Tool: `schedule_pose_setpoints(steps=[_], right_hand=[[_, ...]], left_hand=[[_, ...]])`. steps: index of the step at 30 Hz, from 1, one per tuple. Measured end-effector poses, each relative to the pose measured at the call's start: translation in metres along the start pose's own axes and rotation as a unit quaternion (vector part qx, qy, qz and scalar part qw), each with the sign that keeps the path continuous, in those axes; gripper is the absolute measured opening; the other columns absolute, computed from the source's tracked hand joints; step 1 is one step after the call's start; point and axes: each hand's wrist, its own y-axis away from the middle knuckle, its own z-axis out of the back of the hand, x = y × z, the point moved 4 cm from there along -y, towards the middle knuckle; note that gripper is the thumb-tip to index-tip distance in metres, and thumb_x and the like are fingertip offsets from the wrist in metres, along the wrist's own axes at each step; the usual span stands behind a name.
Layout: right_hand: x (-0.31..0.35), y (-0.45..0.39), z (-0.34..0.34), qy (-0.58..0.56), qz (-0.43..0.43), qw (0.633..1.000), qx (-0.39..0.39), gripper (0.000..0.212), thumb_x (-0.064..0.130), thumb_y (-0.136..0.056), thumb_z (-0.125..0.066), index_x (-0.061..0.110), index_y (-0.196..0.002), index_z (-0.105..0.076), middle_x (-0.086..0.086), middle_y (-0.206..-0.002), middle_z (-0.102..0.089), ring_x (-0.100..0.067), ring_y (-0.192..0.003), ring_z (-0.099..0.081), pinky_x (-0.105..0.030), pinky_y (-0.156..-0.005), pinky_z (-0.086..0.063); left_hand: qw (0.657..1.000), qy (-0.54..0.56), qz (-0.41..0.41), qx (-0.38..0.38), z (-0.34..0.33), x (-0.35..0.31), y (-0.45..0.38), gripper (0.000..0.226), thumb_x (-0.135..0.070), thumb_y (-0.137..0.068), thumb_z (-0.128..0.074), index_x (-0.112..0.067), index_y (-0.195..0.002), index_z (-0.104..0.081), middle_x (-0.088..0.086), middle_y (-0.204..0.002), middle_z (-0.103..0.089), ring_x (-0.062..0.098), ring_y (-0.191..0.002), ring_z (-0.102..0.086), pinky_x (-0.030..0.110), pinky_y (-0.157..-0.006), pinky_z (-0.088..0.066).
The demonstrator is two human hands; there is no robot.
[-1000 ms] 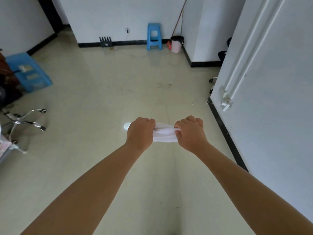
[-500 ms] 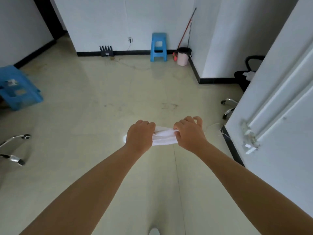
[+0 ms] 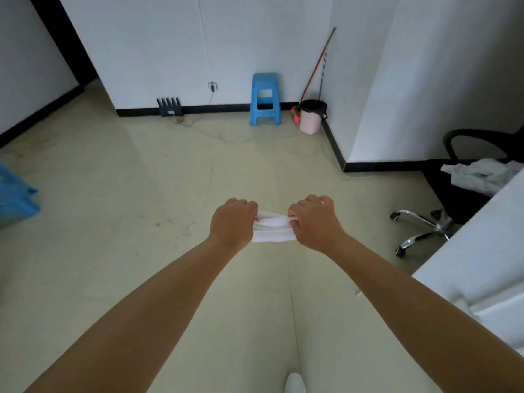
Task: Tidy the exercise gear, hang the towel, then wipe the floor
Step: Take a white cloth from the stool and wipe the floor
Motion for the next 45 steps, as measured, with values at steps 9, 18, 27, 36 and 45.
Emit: schedule_pose_setpoints(steps=[9, 18, 27, 36, 45], right_hand=[[-0.085, -0.241, -0.03, -0.02, 0.039, 0.999, 0.03, 0.028, 0.017, -0.092, -0.043, 0.009, -0.113, -0.06, -0.008, -0.11, -0.063, -0.026, -0.107, -0.05, -0.032, -0.089, -0.037], [-0.15, -0.502, -0.066, 0.0, 0.042, 0.998, 0.043, 0.025, 0.017, -0.091, -0.047, 0.006, -0.109, -0.061, -0.012, -0.108, -0.064, -0.03, -0.103, -0.053, -0.036, -0.085, -0.041], [-0.233, -0.73, -0.101, 0.041, 0.016, 0.997, 0.064, 0.025, 0.022, -0.094, -0.041, 0.017, -0.111, -0.059, 0.001, -0.111, -0.062, -0.019, -0.109, -0.05, -0.035, -0.105, -0.023], [-0.336, -0.99, -0.127, 0.016, 0.032, 0.996, 0.078, 0.025, 0.02, -0.092, -0.043, 0.016, -0.11, -0.06, 0.0, -0.113, -0.062, -0.02, -0.111, -0.049, -0.034, -0.102, -0.023], [-0.413, -1.241, -0.151, 0.036, 0.039, 0.996, 0.068, 0.023, 0.021, -0.092, -0.044, 0.016, -0.106, -0.062, -0.002, -0.11, -0.063, -0.023, -0.108, -0.052, -0.033, -0.1, -0.026]], left_hand=[[1.0, -0.025, 0.002, 0.011, -0.046, 0.055, -0.235, 0.024, -0.005, -0.09, -0.048, -0.011, -0.109, -0.062, 0.006, -0.104, -0.066, 0.024, -0.104, -0.056, 0.032, -0.078, -0.046], [0.999, -0.032, -0.007, 0.028, -0.092, 0.142, -0.491, 0.023, -0.008, -0.091, -0.047, -0.014, -0.11, -0.059, 0.003, -0.107, -0.065, 0.022, -0.107, -0.054, 0.03, -0.08, -0.045], [0.999, -0.006, 0.003, 0.046, -0.14, 0.198, -0.723, 0.022, -0.006, -0.091, -0.046, -0.013, -0.106, -0.06, 0.004, -0.105, -0.064, 0.023, -0.104, -0.054, 0.03, -0.078, -0.045], [0.998, 0.003, 0.018, 0.056, -0.186, 0.25, -0.989, 0.022, -0.011, -0.094, -0.043, -0.013, -0.106, -0.061, 0.005, -0.108, -0.064, 0.023, -0.106, -0.053, 0.03, -0.079, -0.043], [0.999, 0.003, 0.027, 0.044, -0.222, 0.311, -1.235, 0.021, -0.012, -0.095, -0.043, -0.012, -0.105, -0.061, 0.005, -0.104, -0.064, 0.022, -0.1, -0.054, 0.032, -0.08, -0.046]])
